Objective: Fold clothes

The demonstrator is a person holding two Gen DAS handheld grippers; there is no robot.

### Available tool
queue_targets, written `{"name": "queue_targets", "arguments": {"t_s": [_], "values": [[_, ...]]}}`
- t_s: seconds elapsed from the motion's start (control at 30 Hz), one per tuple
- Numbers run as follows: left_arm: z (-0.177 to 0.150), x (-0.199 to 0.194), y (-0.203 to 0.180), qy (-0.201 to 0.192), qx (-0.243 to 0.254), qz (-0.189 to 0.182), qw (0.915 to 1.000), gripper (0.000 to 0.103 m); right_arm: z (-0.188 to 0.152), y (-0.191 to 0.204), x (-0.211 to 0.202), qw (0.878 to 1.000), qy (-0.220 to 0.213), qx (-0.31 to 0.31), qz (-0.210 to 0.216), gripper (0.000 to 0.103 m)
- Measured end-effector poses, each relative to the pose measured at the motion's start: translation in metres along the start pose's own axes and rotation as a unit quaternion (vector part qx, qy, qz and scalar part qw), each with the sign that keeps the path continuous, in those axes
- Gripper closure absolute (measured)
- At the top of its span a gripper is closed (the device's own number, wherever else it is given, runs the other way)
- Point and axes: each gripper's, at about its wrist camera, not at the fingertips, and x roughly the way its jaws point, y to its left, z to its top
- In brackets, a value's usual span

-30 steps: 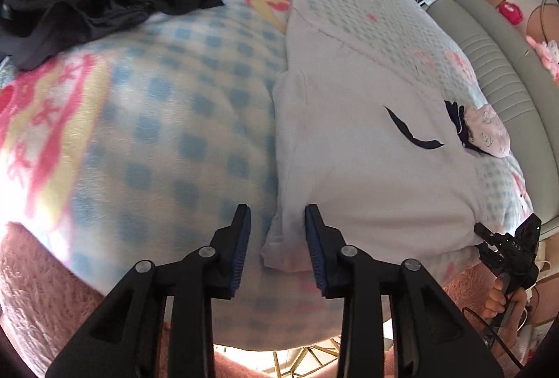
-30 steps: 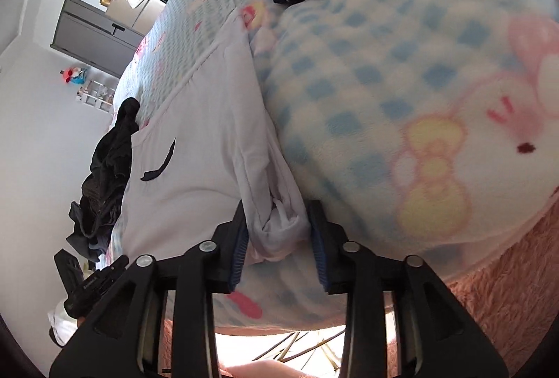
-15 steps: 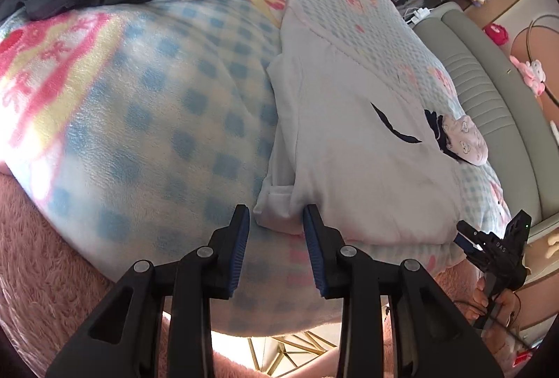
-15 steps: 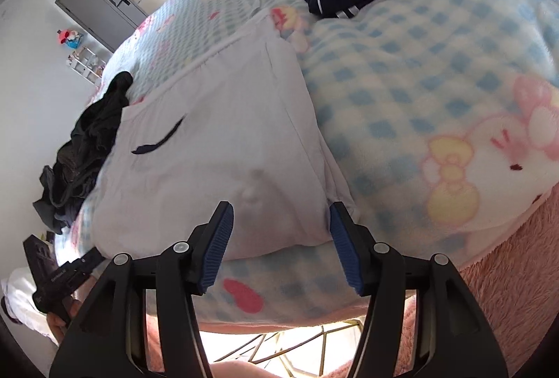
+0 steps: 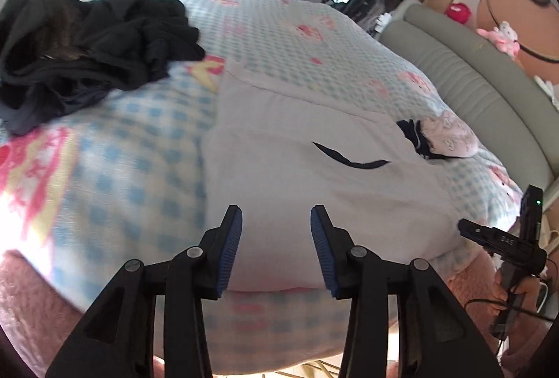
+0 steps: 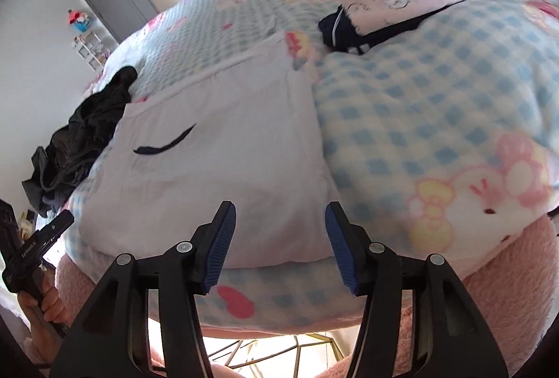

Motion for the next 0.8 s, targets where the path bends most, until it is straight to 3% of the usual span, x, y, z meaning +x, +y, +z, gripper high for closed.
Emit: {"name": "queue_targets", "arguments": {"t_s": [0.1, 0.2, 0.33, 0.47, 0.53, 0.6, 0.67, 0.73, 0.8], "values": [[-0.007, 0.024, 0.004, 0.051, -0.005, 0.048, 0.9975, 0.06, -0.006, -0.006, 0.014, 0.999, 0.018, 0.017, -0.025, 0.048], [-0.005, 0.011, 0.016, 0.043, -0.034, 0.026, 0.9982, 0.06, 0.002, 0.001, 0.012, 1.0, 0.016, 0.007, -0.013, 0.051], [0.01, -0.003, 0.007, -0.001, -0.012, -0.011, 0.9999, 0.058, 0.017, 0.018, 0.009, 1.0, 0.007, -0.023, 0.012, 0.04], [0.028, 0.019, -0.017, -0.007, 0.015, -0.046, 0.9988, 0.058, 0.031, 0.035, 0.005, 0.998, -0.003, -0.053, 0.037, 0.041], [0.034, 0.037, -0.025, 0.003, 0.021, -0.059, 0.998, 0.058, 0.036, 0.047, 0.023, 0.996, 0.006, -0.074, 0.039, 0.041], [0.037, 0.057, -0.028, 0.021, 0.027, -0.031, 0.9989, 0.058, 0.041, 0.058, 0.048, 0.995, 0.019, -0.094, 0.035, 0.041], [0.035, 0.075, -0.021, 0.036, 0.028, 0.042, 0.998, 0.055, 0.046, 0.057, 0.07, 0.995, 0.023, -0.096, 0.028, 0.042], [0.029, 0.078, -0.004, 0.031, 0.006, 0.069, 0.9971, 0.055, 0.051, 0.049, 0.083, 0.995, 0.019, -0.092, 0.026, 0.048], [0.028, 0.071, 0.012, 0.019, -0.033, 0.048, 0.9981, 0.055, 0.057, 0.036, 0.083, 0.997, 0.011, -0.08, 0.022, 0.055]]}}
